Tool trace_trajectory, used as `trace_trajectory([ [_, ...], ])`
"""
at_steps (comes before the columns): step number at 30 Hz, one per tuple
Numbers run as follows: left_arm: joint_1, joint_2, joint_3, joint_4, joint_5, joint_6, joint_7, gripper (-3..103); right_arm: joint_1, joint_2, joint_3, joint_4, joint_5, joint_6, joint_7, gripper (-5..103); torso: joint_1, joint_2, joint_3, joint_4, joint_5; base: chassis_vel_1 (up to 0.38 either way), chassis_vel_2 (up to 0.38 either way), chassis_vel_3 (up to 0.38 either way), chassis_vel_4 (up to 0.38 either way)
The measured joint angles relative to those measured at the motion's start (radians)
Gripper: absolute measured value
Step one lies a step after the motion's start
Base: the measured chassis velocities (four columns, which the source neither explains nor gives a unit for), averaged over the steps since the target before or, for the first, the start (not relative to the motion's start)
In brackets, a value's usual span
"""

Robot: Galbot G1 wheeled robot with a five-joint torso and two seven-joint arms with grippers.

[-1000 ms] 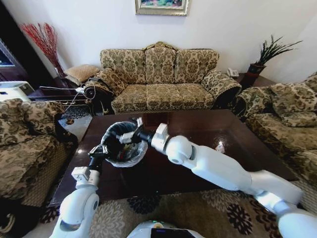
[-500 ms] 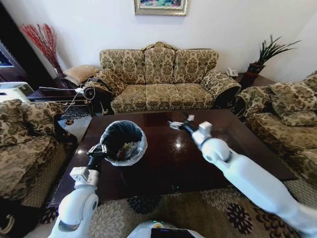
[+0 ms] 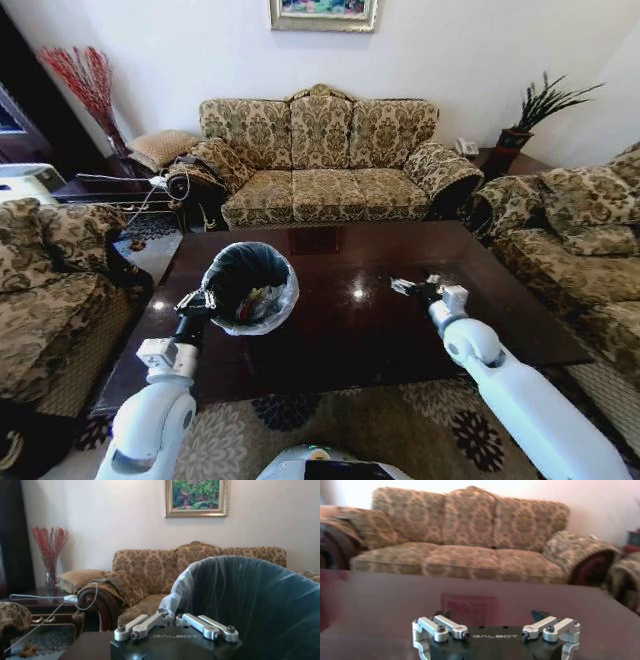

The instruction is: Move to the front of the table and place the trash on the table into the trash bin.

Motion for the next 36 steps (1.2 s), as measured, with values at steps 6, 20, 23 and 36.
trace_trajectory([
  [6, 0.006, 0.000, 0.002, -0.006, 0.000, 0.000, 0.003, 3, 0.016, 0.058, -0.017, -0.119, -0.035, 0.030, 0.000, 100, 0.000, 0.000, 0.000, -0.0004, -0.0004, -0.279, -0.243, 0.258, 0.247],
  [20, 0.026, -0.004, 0.003, -0.015, 0.013, 0.000, 0.004, 3, 0.132, 0.182, -0.164, -0.347, -0.060, 0.050, -0.044, 100, 0.000, 0.000, 0.000, 0.0014, -0.0001, -0.037, -0.049, 0.050, 0.036],
  [23, 0.032, -0.007, 0.003, -0.019, 0.016, 0.000, 0.004, 3, 0.148, 0.194, -0.176, -0.377, -0.066, 0.050, -0.045, 100, 0.000, 0.000, 0.000, 0.0003, -0.0006, 0.031, 0.041, -0.014, 0.000],
  [36, 0.038, -0.008, 0.001, -0.023, 0.020, 0.000, 0.007, 3, 0.204, 0.216, -0.187, -0.474, -0.087, 0.086, -0.047, 84, 0.000, 0.000, 0.000, -0.0001, -0.0001, 0.000, 0.000, 0.000, 0.000],
])
